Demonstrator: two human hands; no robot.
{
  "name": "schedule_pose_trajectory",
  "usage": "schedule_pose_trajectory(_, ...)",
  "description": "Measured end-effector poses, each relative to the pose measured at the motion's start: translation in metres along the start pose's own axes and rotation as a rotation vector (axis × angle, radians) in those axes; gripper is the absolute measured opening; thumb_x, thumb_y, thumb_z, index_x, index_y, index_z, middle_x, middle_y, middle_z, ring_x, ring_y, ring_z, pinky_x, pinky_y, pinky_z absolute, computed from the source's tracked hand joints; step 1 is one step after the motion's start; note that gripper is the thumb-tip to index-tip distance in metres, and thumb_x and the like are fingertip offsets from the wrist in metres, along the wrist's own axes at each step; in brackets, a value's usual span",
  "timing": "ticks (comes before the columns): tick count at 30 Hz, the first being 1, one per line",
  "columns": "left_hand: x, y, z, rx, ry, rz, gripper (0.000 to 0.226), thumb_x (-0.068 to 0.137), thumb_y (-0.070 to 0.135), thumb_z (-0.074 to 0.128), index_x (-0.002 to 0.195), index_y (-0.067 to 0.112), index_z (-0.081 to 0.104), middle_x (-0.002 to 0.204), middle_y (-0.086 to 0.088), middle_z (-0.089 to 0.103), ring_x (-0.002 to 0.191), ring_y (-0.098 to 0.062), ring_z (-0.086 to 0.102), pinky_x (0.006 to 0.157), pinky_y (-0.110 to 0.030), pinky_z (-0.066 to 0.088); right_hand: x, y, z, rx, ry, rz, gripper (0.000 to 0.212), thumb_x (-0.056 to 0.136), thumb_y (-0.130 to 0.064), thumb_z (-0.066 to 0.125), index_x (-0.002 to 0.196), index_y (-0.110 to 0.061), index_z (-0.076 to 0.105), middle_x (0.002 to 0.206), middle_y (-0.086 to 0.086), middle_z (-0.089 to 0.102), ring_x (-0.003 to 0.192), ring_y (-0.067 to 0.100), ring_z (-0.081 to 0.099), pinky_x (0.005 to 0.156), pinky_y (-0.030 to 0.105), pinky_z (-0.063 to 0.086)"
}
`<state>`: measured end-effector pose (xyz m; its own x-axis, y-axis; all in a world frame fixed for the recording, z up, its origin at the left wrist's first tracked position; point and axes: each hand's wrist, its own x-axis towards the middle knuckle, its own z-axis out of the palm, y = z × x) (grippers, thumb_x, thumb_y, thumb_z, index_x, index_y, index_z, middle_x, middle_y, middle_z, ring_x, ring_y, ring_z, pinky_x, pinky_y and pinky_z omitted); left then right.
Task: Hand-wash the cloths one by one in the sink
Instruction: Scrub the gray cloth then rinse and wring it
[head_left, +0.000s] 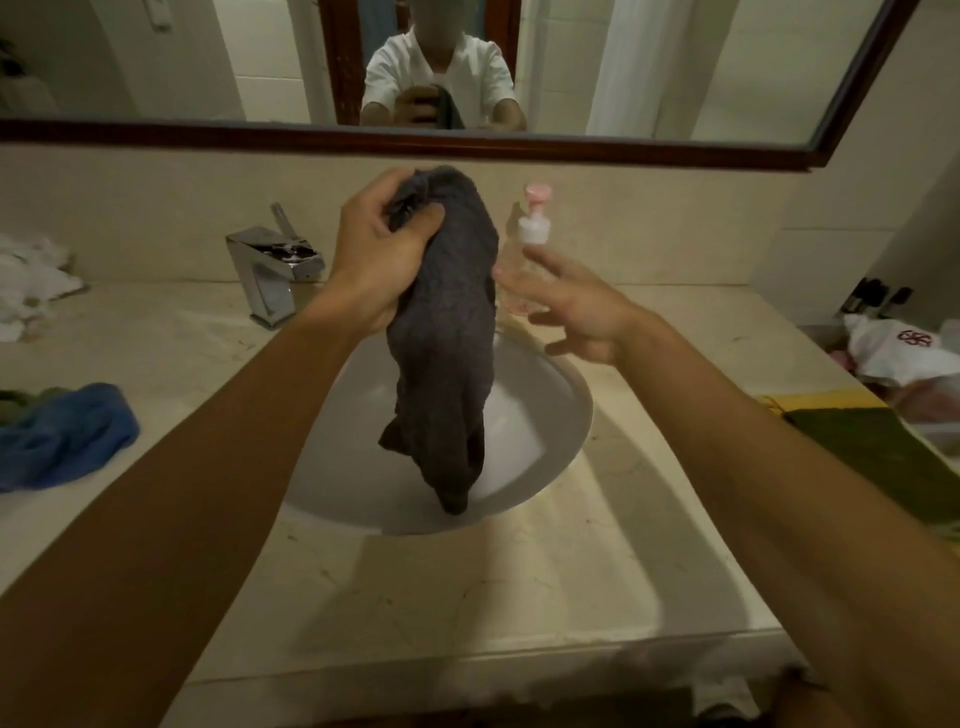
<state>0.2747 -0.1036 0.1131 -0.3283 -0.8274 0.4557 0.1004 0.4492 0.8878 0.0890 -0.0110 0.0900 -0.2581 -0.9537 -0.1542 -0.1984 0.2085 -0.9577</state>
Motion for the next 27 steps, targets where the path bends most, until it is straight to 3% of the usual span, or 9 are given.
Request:
schedule_pose_trajectory(3, -0.003, 0.005, 0.002, -0.018, -0.064, 0.0, 0.028, 0.1, 0.005, 0.055, 0.127, 0.008, 0.061, 0.118, -0.002, 0.067, 0.112, -0.011, 0.065, 0.103, -0.039, 0.052, 0.002, 0.009, 0.003, 0.114, -0.161, -0.035, 0.068, 0.094, -0.043, 0.071, 0.154, -0.039, 0.04, 0.144, 0.001, 0.058, 0.13, 0.029, 0.058, 0.097, 0.053, 0.05)
schedule_pose_trajectory(5, -0.003, 0.006, 0.001, -0.067, -0.077, -0.004, 0.027, 0.101, 0.006, 0.053, 0.128, 0.005, 0.059, 0.121, -0.008, 0.067, 0.115, -0.017, 0.065, 0.103, -0.041, 0.052, 0.004, 0.003, 0.001, 0.256, -0.131, -0.081, 0.056, 0.095, -0.03, 0.071, 0.146, -0.036, 0.05, 0.131, 0.001, 0.064, 0.116, 0.023, 0.066, 0.089, 0.044, 0.057)
schedule_pose_trajectory(10, 0.006, 0.006, -0.004, -0.021, -0.043, 0.002, 0.026, 0.102, 0.011, 0.055, 0.127, 0.01, 0.061, 0.119, -0.001, 0.067, 0.108, -0.008, 0.067, 0.09, -0.026, 0.056, -0.002, -0.013, -0.007, 0.288, -0.139, -0.131, 0.017, 0.097, -0.016, 0.067, 0.114, -0.018, 0.067, 0.094, -0.007, 0.073, 0.088, 0.011, 0.065, 0.069, 0.026, 0.051)
schedule_pose_trajectory(13, 0.009, 0.0, -0.01, 0.219, -0.045, 0.146, 0.03, 0.102, 0.024, 0.056, 0.131, 0.015, 0.058, 0.122, 0.007, 0.063, 0.11, -0.001, 0.063, 0.088, -0.02, 0.055, -0.005, -0.022, -0.014, 0.231, -0.072, -0.201, 0.035, 0.094, -0.019, 0.071, 0.128, -0.02, 0.062, 0.119, -0.002, 0.07, 0.111, 0.019, 0.064, 0.092, 0.039, 0.054)
schedule_pose_trajectory(17, 0.009, -0.009, -0.011, 0.247, -0.043, 0.219, 0.037, 0.104, 0.036, 0.049, 0.136, 0.016, 0.047, 0.127, 0.001, 0.059, 0.109, -0.015, 0.066, 0.085, -0.04, 0.06, -0.005, -0.029, -0.01, 0.313, -0.015, -0.328, 0.029, 0.097, -0.014, 0.068, 0.125, -0.016, 0.059, 0.124, 0.009, 0.066, 0.112, 0.025, 0.068, 0.089, 0.048, 0.061)
schedule_pose_trajectory(20, 0.004, -0.008, -0.002, 0.083, -0.086, 0.072, 0.045, 0.106, 0.029, 0.048, 0.149, 0.023, 0.035, 0.135, 0.009, 0.049, 0.121, -0.009, 0.058, 0.093, -0.047, 0.058, 0.009, -0.025, -0.003, 0.353, 0.185, -0.356, 0.028, 0.096, -0.011, 0.071, 0.122, -0.009, 0.062, 0.116, 0.013, 0.07, 0.102, 0.022, 0.073, 0.083, 0.036, 0.061)
schedule_pose_trajectory(23, -0.013, -0.005, 0.005, -0.154, -0.241, -0.156, 0.09, 0.091, 0.019, 0.071, 0.157, 0.044, 0.015, 0.156, 0.003, 0.035, 0.131, -0.016, 0.05, 0.087, -0.044, 0.06, 0.022, -0.022, -0.002, 0.433, 0.345, -0.31, 0.038, 0.09, -0.008, 0.074, 0.127, -0.004, 0.066, 0.113, 0.017, 0.074, 0.101, 0.026, 0.075, 0.087, 0.04, 0.061)
schedule_pose_trajectory(25, -0.024, -0.014, 0.008, -0.278, -0.279, -0.215, 0.104, 0.083, 0.017, 0.076, 0.157, 0.046, 0.009, 0.143, 0.008, 0.053, 0.122, -0.016, 0.061, 0.082, -0.046, 0.06, 0.023, -0.022, -0.006, 0.532, 0.368, -0.254, 0.038, 0.088, -0.002, 0.073, 0.126, 0.001, 0.066, 0.11, 0.021, 0.075, 0.096, 0.03, 0.076, 0.082, 0.041, 0.063)
schedule_pose_trajectory(27, -0.035, -0.033, 0.016, -0.332, -0.234, -0.326, 0.096, 0.088, 0.03, 0.072, 0.157, 0.048, 0.008, 0.125, 0.011, 0.066, 0.107, -0.02, 0.071, 0.08, -0.048, 0.06, 0.022, -0.025, -0.008, 0.572, 0.405, -0.191, 0.035, 0.088, 0.0, 0.072, 0.122, 0.006, 0.064, 0.104, 0.023, 0.075, 0.088, 0.031, 0.077, 0.073, 0.039, 0.064)
